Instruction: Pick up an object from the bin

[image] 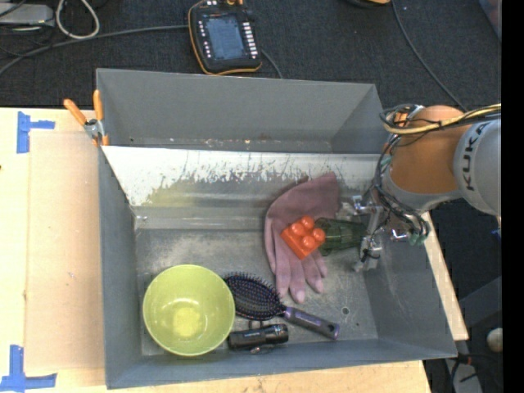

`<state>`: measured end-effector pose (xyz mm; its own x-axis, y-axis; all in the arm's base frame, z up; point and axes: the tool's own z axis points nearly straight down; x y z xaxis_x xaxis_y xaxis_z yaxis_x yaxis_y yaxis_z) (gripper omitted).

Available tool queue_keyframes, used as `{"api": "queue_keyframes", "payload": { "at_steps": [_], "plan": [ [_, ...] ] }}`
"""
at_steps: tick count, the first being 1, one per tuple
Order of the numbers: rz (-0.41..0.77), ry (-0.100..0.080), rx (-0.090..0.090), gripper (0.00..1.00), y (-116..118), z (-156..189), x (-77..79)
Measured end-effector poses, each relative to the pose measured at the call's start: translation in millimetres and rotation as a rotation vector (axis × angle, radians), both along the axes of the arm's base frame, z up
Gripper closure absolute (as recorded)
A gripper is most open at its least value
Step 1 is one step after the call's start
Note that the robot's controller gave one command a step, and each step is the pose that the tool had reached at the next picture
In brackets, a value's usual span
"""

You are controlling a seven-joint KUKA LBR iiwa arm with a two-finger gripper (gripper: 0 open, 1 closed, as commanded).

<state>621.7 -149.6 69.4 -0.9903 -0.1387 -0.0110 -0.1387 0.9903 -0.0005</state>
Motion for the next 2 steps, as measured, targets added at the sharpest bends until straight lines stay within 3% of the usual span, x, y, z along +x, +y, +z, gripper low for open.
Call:
{"api": "queue_keyframes", "payload": {
  "at_steps": [1, 2],
  "plan": [
    [-0.268, 0.024, 0.004, 1.00, 14.9, -0.2, -0.2],
    [-0.267, 0.024, 0.004, 1.00, 15.0, 0.0, -0.2]
  ]
}}
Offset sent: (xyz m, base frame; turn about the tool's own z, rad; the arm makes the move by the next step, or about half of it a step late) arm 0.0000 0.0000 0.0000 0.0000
